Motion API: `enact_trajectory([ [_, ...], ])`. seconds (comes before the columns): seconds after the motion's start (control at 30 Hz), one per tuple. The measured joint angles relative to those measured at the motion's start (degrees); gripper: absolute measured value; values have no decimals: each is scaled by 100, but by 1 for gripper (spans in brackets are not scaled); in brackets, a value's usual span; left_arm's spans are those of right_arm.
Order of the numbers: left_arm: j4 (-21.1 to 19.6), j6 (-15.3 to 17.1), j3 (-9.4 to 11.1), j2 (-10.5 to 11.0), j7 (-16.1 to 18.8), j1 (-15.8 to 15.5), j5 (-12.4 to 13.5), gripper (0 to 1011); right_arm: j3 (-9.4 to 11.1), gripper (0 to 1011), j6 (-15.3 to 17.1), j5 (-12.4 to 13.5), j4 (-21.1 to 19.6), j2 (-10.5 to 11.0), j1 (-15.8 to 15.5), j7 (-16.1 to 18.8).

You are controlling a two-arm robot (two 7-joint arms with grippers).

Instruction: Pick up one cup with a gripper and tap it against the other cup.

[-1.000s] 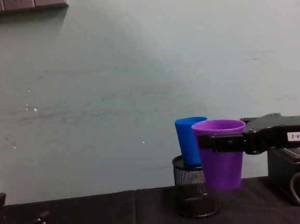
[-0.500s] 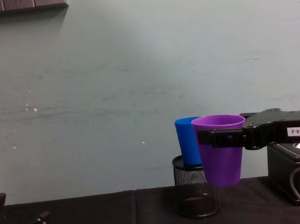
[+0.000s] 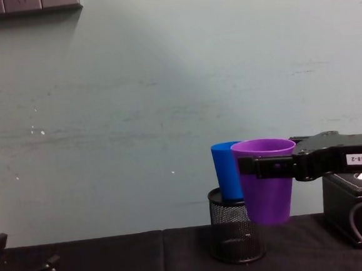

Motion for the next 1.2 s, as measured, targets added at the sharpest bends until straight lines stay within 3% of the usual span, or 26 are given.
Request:
enact_trajectory([
  [1.2,0,0,0,0,0,0,0,1000,1,726,1,0,8,-1,0,2],
])
